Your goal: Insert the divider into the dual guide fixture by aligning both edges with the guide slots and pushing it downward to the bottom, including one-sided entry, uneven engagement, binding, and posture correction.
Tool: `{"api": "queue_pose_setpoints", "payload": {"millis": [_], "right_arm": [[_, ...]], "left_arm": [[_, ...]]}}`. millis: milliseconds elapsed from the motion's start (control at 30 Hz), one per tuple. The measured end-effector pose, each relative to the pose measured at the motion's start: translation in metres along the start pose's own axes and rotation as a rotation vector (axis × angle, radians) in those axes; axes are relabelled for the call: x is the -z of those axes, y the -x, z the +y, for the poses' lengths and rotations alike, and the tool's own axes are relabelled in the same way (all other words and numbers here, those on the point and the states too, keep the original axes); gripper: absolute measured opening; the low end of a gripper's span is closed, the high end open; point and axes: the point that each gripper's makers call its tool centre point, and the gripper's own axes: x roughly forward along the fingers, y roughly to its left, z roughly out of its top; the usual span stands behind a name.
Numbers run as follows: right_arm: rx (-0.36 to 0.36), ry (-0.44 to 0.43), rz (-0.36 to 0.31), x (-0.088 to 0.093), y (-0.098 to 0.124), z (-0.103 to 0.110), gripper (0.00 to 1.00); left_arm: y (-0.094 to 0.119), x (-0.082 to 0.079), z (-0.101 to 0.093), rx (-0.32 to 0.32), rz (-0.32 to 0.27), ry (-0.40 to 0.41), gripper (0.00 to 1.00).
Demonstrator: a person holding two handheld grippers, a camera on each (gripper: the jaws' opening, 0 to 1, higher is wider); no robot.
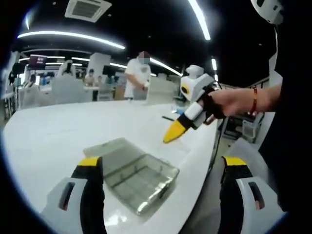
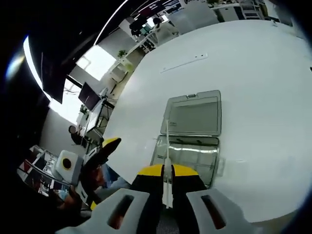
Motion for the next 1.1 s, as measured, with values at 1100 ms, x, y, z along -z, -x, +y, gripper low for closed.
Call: {"api": "queue_pose_setpoints", "payload": {"millis": [1100], "right_arm": [[0.063, -0.014, 0.059, 0.011, -0.014, -0.026, 0.0]], "left_arm": [[0.001, 0.007, 0.012, -0.002, 0.02, 0.023, 0.98]]}}
